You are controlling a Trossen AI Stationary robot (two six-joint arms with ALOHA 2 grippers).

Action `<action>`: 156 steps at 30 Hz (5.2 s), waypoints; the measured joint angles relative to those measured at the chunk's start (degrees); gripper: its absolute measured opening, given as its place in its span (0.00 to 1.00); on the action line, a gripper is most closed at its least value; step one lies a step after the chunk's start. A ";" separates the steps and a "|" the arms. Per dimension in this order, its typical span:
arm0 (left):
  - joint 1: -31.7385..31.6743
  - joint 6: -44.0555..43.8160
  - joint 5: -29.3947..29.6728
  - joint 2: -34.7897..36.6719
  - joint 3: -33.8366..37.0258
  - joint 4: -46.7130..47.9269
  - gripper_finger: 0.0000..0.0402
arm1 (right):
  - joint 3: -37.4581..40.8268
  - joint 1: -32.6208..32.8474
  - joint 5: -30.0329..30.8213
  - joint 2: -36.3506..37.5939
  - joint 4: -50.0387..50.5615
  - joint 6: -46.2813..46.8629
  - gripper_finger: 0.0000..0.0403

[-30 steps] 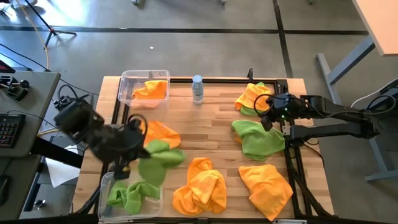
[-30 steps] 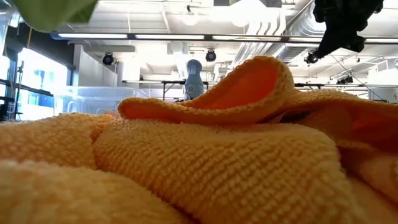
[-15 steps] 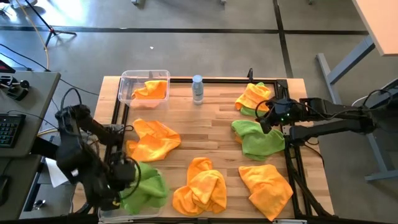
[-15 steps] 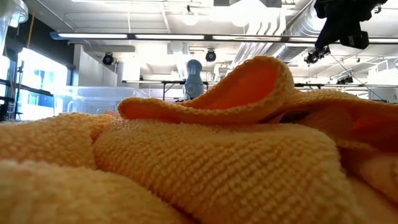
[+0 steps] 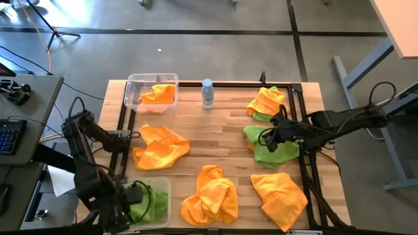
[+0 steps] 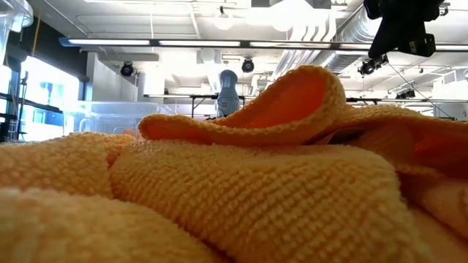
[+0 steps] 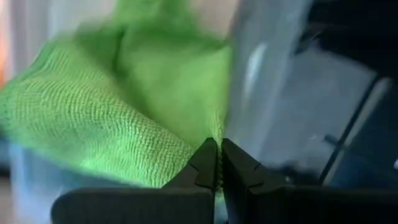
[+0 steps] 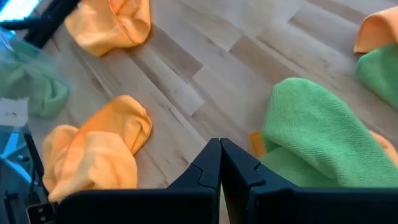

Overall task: Sort microfiber towel by color & place in baskets
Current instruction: Put the green microfiber towel into the bottom transparent bin, then put the yellow microfiber towel into the top transparent bin

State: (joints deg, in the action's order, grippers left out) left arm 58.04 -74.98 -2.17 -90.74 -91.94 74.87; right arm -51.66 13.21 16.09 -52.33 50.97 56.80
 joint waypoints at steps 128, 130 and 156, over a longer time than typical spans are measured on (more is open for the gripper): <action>-4.30 70.24 -0.24 -14.25 -1.67 6.57 0.00 | -0.01 9.45 6.65 -5.16 -6.45 7.28 0.00; -4.30 68.38 0.56 -12.20 -1.67 7.58 0.00 | -0.02 9.45 6.68 -5.16 -6.39 7.28 0.00; -25.79 52.80 37.01 21.27 22.79 -21.54 0.00 | -0.02 7.42 7.51 -5.14 -5.61 -6.81 0.00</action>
State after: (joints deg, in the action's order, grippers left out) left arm 32.24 -22.18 34.84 -69.47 -69.15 53.33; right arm -51.68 20.63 23.59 -57.47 45.36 49.99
